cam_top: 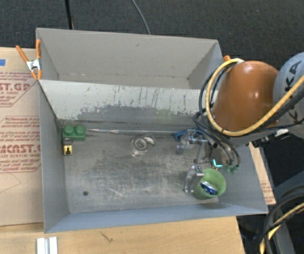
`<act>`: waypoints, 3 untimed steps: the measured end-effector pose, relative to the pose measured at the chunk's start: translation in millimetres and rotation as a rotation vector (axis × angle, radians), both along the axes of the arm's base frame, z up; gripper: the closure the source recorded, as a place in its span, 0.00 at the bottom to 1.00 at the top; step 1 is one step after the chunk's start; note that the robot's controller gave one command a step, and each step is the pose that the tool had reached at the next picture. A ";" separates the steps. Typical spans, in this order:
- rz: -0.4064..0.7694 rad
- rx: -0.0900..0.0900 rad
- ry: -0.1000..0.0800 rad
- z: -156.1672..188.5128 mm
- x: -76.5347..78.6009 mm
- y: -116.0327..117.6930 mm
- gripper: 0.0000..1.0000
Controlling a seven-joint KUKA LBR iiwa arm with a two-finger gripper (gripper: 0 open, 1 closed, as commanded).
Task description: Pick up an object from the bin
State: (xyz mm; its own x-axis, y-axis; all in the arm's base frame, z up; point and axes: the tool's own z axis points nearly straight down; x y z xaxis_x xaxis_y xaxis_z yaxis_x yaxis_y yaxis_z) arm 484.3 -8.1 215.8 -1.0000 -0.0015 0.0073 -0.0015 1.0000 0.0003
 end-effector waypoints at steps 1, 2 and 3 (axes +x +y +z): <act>0.214 0.000 -0.014 67.6 15.9 8.2 0.00; 0.616 0.004 -0.004 -61.2 8.2 -88.8 0.00; 0.056 -0.001 -0.010 -133.1 1.5 -109.1 0.00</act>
Offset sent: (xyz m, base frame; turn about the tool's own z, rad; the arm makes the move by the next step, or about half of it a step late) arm 0.0144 0.0072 0.0661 -0.2129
